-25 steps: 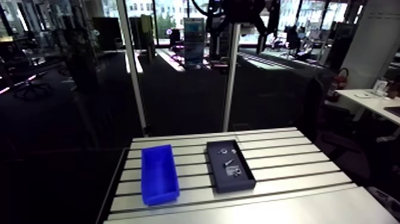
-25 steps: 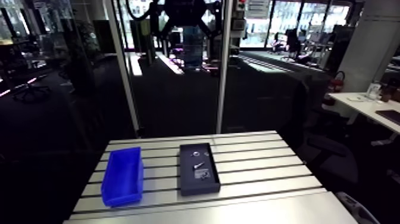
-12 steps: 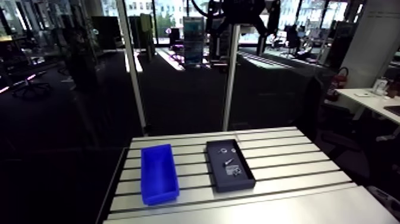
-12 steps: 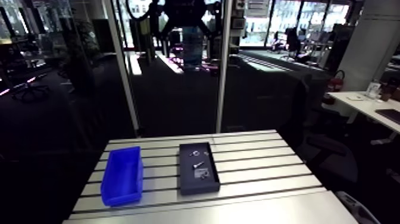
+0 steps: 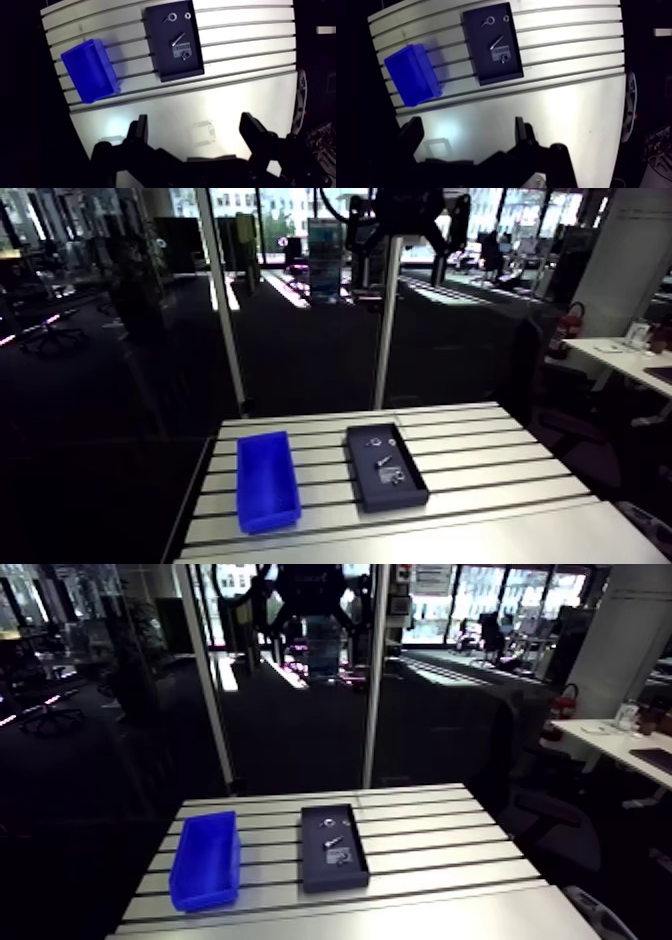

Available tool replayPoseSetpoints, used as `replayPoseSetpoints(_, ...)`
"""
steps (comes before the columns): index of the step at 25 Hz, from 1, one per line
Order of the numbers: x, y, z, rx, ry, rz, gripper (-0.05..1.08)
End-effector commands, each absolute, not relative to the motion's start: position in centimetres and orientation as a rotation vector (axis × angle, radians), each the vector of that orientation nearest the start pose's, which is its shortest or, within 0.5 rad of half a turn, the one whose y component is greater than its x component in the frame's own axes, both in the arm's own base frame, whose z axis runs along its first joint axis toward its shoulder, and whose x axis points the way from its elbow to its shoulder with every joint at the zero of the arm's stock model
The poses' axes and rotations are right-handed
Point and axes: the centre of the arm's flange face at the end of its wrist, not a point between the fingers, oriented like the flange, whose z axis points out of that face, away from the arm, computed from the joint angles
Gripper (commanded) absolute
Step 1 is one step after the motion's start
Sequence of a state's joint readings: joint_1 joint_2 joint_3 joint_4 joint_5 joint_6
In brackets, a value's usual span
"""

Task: Pick up the M10 bolt from the tray and put it into the blue bin.

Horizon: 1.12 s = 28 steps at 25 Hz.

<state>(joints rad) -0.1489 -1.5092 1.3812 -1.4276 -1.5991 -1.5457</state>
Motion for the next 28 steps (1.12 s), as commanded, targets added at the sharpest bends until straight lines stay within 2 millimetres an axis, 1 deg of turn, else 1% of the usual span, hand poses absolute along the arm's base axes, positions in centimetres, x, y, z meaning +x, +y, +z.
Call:
replayPoseSetpoints(1,-52.9,-5.6,53.4,0.264,3.113,0.028,0.01)
replayPoseSetpoints(6,-53.4,-5.5,53.6,0.266,3.128,0.03,0.02)
replayPoseSetpoints(9,-54.0,-5.3,52.8,0.305,3.114,0.027,0.04)
replayPoseSetpoints(13,-54.8,-4.9,51.7,0.462,3.074,0.027,0.09)
replayPoseSetpoints(15,-54.8,-4.6,51.4,0.611,3.042,0.032,0.09)
replayPoseSetpoints(18,-55.0,-4.3,50.6,0.776,2.99,0.035,0.08)
replayPoseSetpoints(19,-55.1,-3.8,50.3,0.83,2.969,0.036,0.08)
replayPoseSetpoints(21,-55.3,-2.8,49.1,0.908,2.919,0.042,0.03)
replayPoseSetpoints(24,-55.7,-1.4,46.1,0.994,2.835,0.057,0.02)
replayPoseSetpoints(28,-56.6,-0.5,42.7,1.057,2.852,0.054,0.02)
